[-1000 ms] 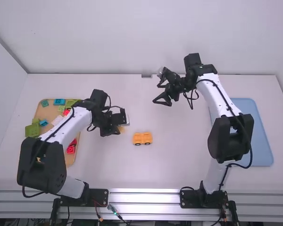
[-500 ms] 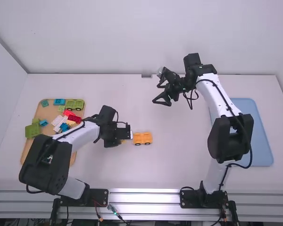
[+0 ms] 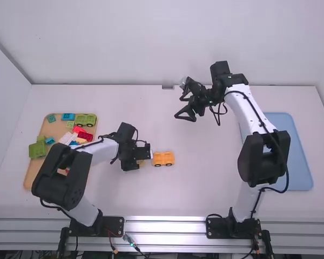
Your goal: Assemble lego blocks to make yellow taxi
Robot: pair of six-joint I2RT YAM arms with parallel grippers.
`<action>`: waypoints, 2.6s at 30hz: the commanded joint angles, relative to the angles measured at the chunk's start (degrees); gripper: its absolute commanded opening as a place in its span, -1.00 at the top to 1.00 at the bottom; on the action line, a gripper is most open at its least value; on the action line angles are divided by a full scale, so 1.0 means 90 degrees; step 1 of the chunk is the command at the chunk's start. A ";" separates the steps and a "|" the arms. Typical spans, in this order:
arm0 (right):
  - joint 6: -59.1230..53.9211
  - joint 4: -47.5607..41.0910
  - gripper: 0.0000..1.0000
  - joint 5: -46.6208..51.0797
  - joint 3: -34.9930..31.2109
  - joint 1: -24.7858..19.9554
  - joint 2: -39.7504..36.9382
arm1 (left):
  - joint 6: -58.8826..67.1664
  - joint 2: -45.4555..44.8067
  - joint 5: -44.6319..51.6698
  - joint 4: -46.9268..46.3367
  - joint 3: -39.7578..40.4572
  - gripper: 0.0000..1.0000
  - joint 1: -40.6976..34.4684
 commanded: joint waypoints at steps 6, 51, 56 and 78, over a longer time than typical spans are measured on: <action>0.0017 -0.0012 -0.98 -0.0083 0.0117 0.0029 0.0083 | -0.0063 0.0002 0.0197 -0.0350 0.0437 -0.98 0.0046; -0.2681 0.2288 -0.98 -0.1455 -0.3293 0.0277 0.0090 | 0.1268 0.0204 0.5433 0.2375 -0.1251 -0.98 0.2703; -0.2091 0.3189 -0.98 -0.1719 -0.3825 0.0274 0.0090 | 0.1797 0.1081 0.5761 0.2421 -0.0935 -0.98 0.2710; -0.1311 0.4158 -0.98 -0.1705 -0.4252 0.0355 0.0087 | 0.1991 0.1894 0.5195 0.2460 -0.0612 0.18 0.2373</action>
